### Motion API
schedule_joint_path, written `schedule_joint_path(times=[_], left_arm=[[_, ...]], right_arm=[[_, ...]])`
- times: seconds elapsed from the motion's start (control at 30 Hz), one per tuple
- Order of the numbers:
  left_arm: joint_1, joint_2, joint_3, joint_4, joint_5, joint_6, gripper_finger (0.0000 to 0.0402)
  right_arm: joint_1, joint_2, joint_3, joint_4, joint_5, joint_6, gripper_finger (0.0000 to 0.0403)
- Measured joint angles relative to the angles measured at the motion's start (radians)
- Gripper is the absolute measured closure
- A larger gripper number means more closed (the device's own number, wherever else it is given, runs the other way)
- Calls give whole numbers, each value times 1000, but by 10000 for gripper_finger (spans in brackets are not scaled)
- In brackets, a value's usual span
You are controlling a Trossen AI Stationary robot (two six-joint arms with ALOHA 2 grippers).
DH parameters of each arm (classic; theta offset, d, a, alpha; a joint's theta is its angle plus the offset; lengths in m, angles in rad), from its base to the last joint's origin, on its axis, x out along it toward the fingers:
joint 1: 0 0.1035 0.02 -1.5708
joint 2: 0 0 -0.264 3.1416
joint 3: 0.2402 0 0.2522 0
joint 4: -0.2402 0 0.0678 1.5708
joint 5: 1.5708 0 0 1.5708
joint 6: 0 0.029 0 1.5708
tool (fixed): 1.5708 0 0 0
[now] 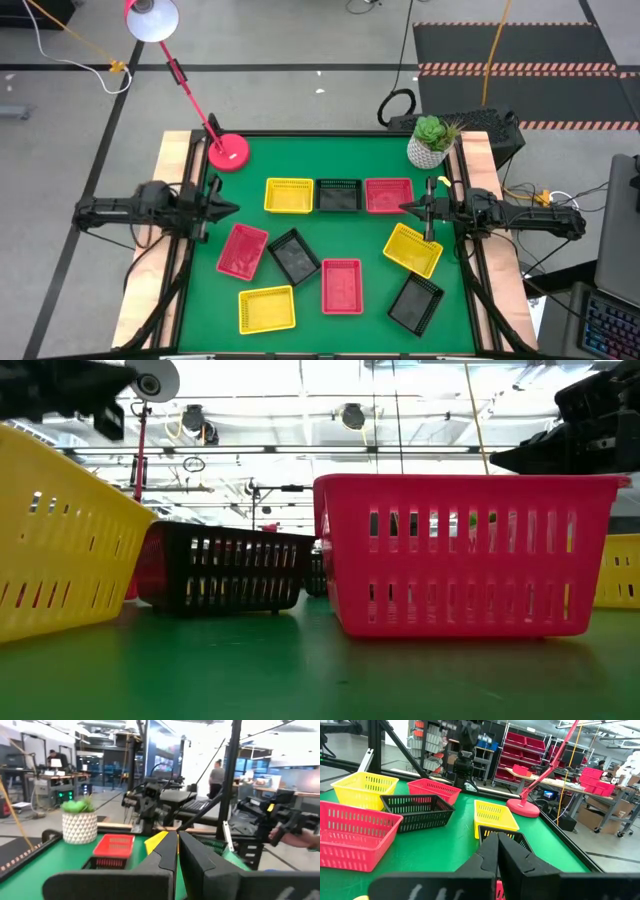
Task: Stack baskets by color
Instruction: Stack the bottom left yellow bin on top of the top left yellow bin
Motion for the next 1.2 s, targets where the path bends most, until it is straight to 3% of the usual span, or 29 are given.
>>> schedule_joint_path(times=[0.37,0.77,1.0,1.2], left_arm=[[0,216,443,-299,4,34,383],[0,451,824,-583,4,82,383],[0,497,857,-611,4,172,382],[0,504,849,-609,4,203,382]], right_arm=[[0,0,0,0,0,0,403],[0,0,0,0,0,0,403],[0,0,0,1,0,13,403],[0,0,0,1,0,155,403]])
